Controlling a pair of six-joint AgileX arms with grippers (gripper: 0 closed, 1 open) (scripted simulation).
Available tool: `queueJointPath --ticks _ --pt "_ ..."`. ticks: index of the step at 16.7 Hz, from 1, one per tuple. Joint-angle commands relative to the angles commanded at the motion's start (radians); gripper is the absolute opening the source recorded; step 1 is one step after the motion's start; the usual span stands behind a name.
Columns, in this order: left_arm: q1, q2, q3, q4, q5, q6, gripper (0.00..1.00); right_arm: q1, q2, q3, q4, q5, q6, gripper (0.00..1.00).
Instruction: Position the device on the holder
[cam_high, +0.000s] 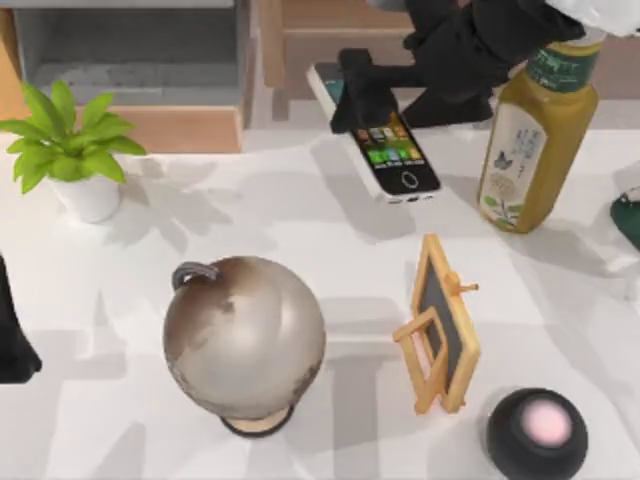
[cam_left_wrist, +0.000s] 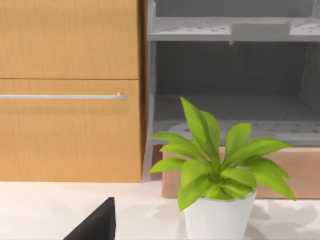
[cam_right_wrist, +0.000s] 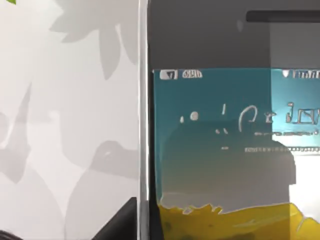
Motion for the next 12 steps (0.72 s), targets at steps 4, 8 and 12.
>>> queueJointPath --ticks 4,8,12 --pt "0.0 0.0 0.0 0.0 0.0 0.0 1.0 -0.103 -0.267 -0.371 0.192 -0.2 -0.075 0.0" --pt "0.0 0.0 0.0 0.0 0.0 0.0 1.0 -0.262 -0.501 -0.707 0.425 -0.368 -0.167 0.0" --pt "0.0 0.0 0.0 0.0 0.0 0.0 1.0 -0.472 -0.672 -0.963 0.69 -0.484 -0.267 0.0"
